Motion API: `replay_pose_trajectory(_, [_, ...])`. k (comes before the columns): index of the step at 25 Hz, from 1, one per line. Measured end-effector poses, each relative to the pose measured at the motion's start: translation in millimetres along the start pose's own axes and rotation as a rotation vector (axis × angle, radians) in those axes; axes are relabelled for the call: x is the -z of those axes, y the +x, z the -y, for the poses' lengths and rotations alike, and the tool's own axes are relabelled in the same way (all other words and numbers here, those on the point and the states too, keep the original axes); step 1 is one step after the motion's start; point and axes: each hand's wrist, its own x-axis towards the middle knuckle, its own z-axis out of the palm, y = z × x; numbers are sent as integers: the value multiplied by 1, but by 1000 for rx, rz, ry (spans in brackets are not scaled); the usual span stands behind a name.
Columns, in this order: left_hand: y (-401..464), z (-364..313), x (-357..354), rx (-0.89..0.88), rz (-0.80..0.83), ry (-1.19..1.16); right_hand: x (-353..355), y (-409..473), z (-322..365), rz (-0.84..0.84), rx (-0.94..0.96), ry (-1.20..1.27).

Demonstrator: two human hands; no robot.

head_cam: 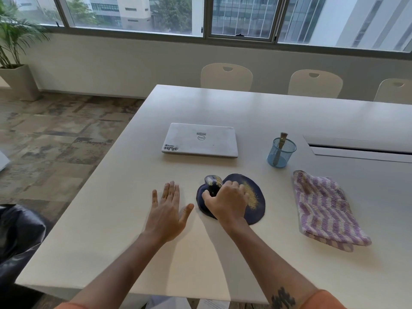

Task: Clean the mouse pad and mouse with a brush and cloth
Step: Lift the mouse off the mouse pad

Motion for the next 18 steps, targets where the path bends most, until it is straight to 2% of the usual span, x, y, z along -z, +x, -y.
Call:
replay_pose_trajectory(9, [-19, 57, 10, 117, 24, -15, -14, -16, 66, 46, 159, -25])
replay_pose_trajectory(18, [-33, 91, 19, 169, 8, -47, -34, -32, 105, 81, 185, -30])
